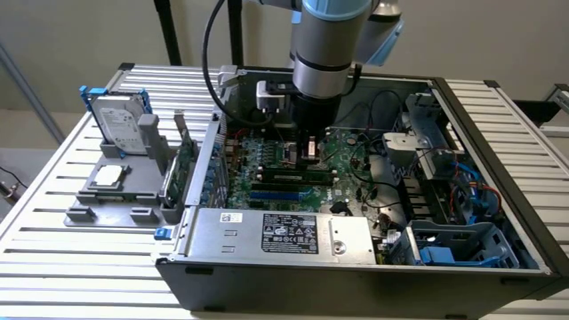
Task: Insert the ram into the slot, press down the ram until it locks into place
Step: 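Press down the ram until it locks into place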
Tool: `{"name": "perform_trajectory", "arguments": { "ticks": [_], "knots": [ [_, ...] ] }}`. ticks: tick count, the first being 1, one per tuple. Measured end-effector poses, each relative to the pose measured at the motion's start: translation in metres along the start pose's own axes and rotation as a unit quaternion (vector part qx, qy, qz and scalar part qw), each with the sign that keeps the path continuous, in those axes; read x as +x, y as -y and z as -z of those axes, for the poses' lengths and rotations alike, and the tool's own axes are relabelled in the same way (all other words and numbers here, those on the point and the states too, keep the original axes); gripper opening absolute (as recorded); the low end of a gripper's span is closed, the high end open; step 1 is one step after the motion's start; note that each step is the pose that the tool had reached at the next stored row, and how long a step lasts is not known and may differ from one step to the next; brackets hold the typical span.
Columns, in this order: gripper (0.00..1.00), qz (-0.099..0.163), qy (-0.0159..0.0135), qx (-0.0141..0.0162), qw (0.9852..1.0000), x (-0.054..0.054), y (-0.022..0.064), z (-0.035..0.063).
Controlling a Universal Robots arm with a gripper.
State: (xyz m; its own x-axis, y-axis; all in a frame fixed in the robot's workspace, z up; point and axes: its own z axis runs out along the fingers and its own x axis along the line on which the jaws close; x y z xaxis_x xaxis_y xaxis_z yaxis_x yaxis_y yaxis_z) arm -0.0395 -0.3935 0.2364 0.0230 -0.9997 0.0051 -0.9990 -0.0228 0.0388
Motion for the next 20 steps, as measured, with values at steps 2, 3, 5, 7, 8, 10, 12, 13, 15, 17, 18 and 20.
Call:
{"name": "perform_trajectory", "arguments": {
  "ticks": [2,3,5,7,8,10,12,13,15,17,18,20],
  "knots": [
    [0.11,0.000,0.0000,0.0000,1.0000,0.000,0.0002,-0.0021],
    [0.11,0.000,0.0000,0.0000,1.0000,0.000,0.0003,-0.0031],
    [0.11,0.000,-0.0001,0.0000,1.0000,0.000,0.0004,-0.0053],
    [0.11,0.000,-0.0007,-0.0003,1.0000,0.000,0.0004,-0.0074],
    [0.11,0.000,-0.0003,-0.0002,1.0000,-0.001,0.0005,-0.0089],
    [0.11,0.000,-0.0004,-0.0002,1.0000,-0.001,0.0006,-0.0105],
    [0.11,0.000,0.0008,-0.0001,1.0000,-0.001,0.0008,-0.0076],
    [0.11,0.000,0.0007,-0.0006,1.0000,-0.001,0.0013,-0.0033],
    [0.11,0.000,0.0001,-0.0018,1.0000,-0.001,0.0023,0.0062],
    [0.11,0.000,0.0000,-0.0030,1.0000,-0.001,0.0032,0.0155],
    [0.11,0.000,0.0001,-0.0035,1.0000,-0.001,0.0033,0.0198],
    [0.11,0.000,0.0001,-0.0037,1.0000,-0.001,0.0032,0.0223]
  ]
}}
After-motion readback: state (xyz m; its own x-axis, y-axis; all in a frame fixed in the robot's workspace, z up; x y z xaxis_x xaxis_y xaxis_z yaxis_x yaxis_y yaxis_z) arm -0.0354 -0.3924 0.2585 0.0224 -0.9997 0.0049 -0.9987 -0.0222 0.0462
